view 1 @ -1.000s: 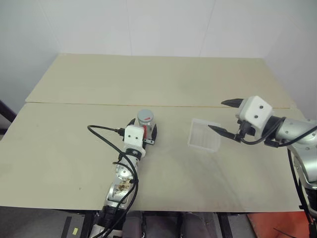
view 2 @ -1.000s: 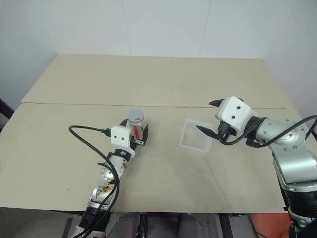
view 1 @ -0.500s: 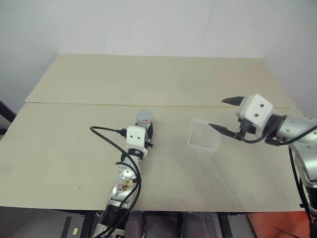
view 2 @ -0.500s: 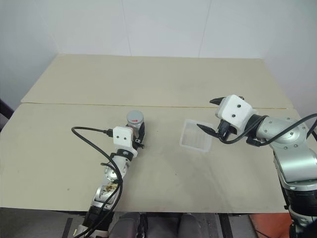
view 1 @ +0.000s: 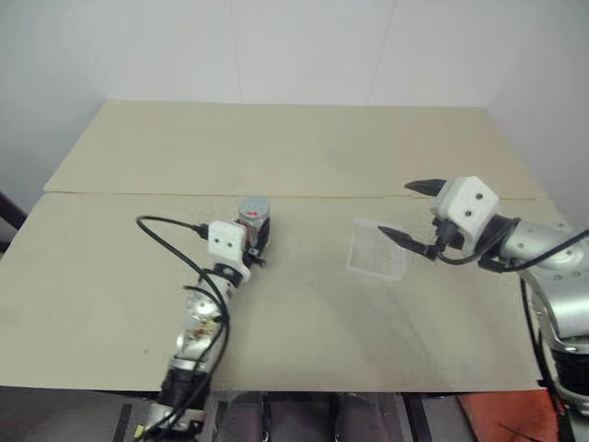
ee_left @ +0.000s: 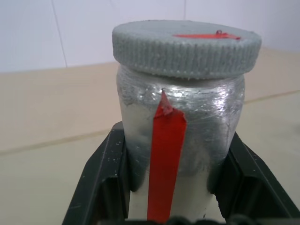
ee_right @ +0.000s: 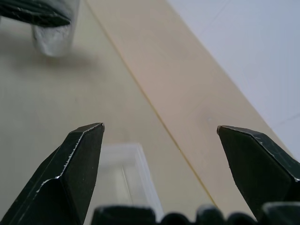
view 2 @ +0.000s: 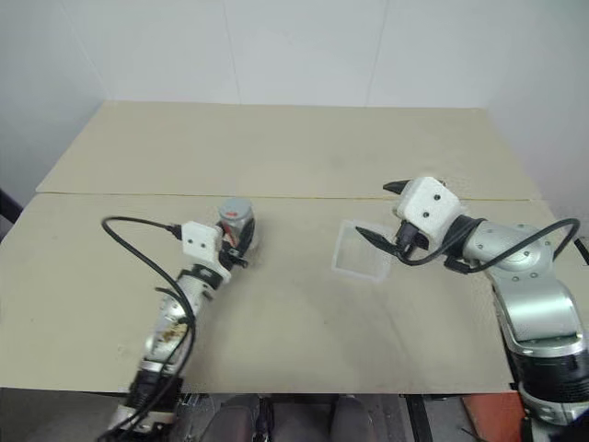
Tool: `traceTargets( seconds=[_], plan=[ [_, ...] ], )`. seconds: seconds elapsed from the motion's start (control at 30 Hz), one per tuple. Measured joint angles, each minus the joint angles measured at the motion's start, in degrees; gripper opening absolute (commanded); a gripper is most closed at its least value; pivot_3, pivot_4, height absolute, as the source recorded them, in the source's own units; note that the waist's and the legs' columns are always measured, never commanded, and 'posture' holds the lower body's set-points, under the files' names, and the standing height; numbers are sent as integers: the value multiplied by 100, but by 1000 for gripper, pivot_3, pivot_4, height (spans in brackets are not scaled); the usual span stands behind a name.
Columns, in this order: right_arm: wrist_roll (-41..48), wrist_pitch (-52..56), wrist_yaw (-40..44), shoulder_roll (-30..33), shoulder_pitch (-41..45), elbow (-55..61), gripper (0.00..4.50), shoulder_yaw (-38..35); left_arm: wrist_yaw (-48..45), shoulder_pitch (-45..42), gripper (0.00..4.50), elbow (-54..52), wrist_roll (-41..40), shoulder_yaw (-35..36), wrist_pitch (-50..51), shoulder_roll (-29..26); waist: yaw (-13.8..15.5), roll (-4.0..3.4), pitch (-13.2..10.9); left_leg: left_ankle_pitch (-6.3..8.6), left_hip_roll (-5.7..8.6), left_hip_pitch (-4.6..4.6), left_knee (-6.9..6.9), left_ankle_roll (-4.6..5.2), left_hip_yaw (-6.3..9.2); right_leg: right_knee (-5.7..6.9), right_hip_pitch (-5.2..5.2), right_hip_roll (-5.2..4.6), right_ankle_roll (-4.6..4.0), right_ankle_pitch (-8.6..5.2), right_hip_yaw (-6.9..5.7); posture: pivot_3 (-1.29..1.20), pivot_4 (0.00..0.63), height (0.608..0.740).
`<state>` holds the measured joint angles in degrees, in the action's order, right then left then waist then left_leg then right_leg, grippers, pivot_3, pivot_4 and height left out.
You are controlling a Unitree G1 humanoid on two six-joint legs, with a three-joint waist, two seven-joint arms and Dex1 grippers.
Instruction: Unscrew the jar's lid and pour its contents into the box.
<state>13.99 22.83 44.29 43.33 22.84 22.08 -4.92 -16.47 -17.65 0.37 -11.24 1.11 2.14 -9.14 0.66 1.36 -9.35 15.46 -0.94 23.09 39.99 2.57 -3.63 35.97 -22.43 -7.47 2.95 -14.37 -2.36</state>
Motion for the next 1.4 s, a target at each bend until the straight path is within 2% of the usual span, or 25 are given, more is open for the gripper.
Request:
traceTargets(
  seconds=[0.1,0.2,0.4,0.67,0.77,0.93,1.17,1.4],
  plan=[
    [213,319,-242,-533,133,158,4500,203,-985,-88,1915,-173,-575,6,335,-585,-6,-1,0,-17,2,7,-3,-29,-1,16,-2,6,0,0,-5,0,150,740],
    [382,768,-637,-1129,246,425,4500,438,-1893,-116,1915,-185,-761,-85,353,-1055,-8,-2,1,-18,7,17,-3,-31,-3,16,-12,6,0,0,-4,0,150,740],
    [756,1671,-1405,-1836,681,907,4500,567,-2349,-488,1915,246,-704,-236,50,-911,31,-2,1,-16,11,19,7,-25,5,16,-5,6,3,2,-12,0,150,740],
    [857,2264,-2396,-2737,584,1479,4500,954,-2418,-688,1915,729,-442,-496,-339,-515,-22,-3,1,-18,11,24,-2,-29,0,24,-22,8,3,2,-7,0,150,740],
    [417,2222,-2834,-2917,411,1516,4500,1430,-2416,-688,1915,721,-370,-569,-340,-484,-30,-3,1,-19,12,24,0,-29,0,24,-20,8,4,2,-6,0,150,740],
    [-33,2127,-3115,-2993,222,1537,4500,1784,-2326,-673,1915,481,-348,-597,-213,-418,-20,-3,1,-18,12,24,-1,-28,2,23,-20,8,4,2,-7,0,150,740],
    [-395,2047,-3308,-3035,-78,1555,4500,1837,-2270,-467,1915,-128,-492,-743,278,-260,-39,-3,1,-19,10,23,-1,-29,2,21,-21,10,4,2,-5,0,150,740],
    [-490,2026,-3425,-3223,-238,1596,4500,1874,-2406,-282,1915,-295,-287,-1062,243,-447,-73,-4,2,-18,10,21,-3,-27,2,21,-23,11,3,2,-2,0,150,740]
  ],
)
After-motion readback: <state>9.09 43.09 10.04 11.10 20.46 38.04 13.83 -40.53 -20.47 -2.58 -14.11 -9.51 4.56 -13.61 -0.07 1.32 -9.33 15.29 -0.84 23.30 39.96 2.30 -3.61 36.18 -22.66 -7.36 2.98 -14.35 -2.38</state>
